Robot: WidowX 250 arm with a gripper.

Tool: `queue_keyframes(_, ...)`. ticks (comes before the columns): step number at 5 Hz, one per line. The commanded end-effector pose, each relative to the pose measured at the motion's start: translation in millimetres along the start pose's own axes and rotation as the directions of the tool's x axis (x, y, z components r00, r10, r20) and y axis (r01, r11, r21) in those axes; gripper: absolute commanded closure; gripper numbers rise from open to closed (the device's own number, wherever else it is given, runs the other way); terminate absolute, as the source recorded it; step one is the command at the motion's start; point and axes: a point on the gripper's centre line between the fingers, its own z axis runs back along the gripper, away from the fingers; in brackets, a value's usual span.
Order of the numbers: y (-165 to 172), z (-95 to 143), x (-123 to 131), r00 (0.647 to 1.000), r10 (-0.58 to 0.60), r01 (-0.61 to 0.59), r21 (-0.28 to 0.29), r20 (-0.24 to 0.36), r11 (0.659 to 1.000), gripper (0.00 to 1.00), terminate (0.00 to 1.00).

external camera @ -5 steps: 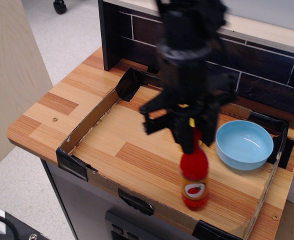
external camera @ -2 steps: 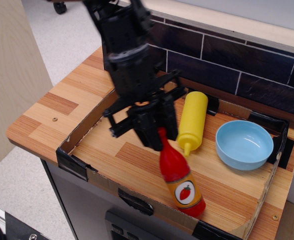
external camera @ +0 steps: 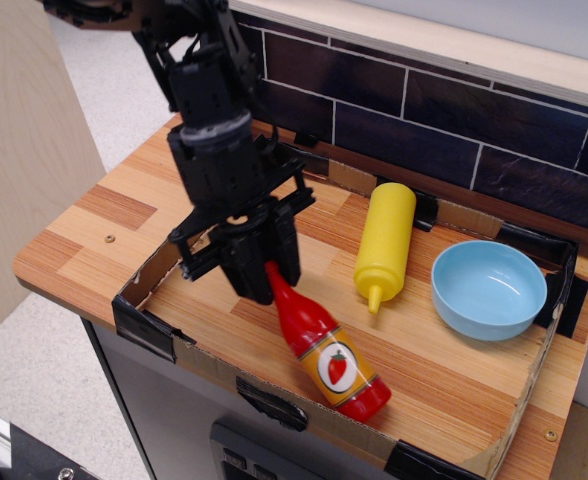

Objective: Topple hot sauce bottle

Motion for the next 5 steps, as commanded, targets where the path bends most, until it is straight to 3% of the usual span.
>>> queue_keyframes(1, -3, -12, 28, 0.996, -0.024, 0.021, 0.036, 0.090, 0.999, 1.00, 0.00)
queue_keyframes(2, -2, -13, 25, 0.996, -0.045, 0.040, 0.065, 0.076, 0.997, 0.00, 0.00)
queue_keyframes(5, -8, 10, 9, 0.980, -0.160, 0.160, 0.010, 0.121, 0.987, 0.00, 0.00)
